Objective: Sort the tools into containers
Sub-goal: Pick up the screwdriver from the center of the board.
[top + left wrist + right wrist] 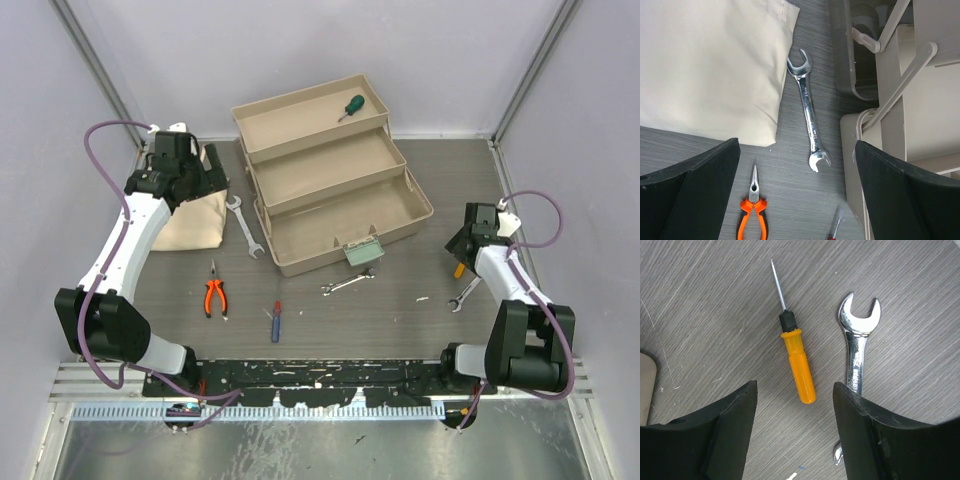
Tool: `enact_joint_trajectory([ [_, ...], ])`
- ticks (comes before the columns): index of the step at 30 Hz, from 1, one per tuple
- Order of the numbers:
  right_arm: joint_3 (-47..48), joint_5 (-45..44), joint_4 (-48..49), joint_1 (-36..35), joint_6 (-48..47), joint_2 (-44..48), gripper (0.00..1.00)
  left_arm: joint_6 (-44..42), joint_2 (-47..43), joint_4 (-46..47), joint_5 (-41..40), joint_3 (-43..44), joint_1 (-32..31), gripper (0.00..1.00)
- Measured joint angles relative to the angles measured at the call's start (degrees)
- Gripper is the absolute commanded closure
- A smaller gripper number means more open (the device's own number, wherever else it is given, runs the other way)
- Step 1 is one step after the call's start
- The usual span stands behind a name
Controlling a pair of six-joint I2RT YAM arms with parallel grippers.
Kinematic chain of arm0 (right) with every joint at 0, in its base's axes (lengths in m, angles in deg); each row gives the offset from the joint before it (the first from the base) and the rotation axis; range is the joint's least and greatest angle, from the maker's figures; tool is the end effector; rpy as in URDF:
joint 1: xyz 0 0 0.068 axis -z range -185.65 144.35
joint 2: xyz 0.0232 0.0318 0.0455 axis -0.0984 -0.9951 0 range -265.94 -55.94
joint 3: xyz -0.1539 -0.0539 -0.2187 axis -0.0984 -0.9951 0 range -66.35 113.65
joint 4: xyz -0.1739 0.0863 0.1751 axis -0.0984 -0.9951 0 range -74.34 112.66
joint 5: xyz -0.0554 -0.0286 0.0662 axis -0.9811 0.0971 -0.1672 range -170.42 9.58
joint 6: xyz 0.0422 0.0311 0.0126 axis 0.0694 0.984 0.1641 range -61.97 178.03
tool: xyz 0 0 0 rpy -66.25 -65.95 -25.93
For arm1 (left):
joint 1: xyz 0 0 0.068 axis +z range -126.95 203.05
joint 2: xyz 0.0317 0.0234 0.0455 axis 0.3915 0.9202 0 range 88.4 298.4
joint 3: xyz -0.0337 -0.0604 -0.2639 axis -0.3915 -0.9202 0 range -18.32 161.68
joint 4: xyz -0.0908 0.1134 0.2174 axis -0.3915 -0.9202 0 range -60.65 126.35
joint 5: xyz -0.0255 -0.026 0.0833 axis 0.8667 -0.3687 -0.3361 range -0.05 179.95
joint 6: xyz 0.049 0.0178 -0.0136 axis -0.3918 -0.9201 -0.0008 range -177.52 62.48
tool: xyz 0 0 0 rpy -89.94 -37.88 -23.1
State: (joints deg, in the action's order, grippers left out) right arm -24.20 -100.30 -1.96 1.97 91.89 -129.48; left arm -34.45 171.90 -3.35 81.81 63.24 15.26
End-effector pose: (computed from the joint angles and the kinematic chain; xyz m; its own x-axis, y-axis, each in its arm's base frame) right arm 0.2419 -0.0445 0.2011 -0.5080 0.5966 -0.6213 0.7179 0.6919 0.0774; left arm 0.3164 -0.0381 0.3549 -0.6173 -0.3070 -0.7243 -0.2310 0.9509 -0.2062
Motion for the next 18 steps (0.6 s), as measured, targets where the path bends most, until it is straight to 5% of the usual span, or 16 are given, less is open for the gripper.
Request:
enact_joint_trajectory([
  [18,-0.04,3.48,3.82,1.18,-3.80,-9.77,0.63,0.11,0.00,0.00,1.99,0.00,1.95,0.00],
])
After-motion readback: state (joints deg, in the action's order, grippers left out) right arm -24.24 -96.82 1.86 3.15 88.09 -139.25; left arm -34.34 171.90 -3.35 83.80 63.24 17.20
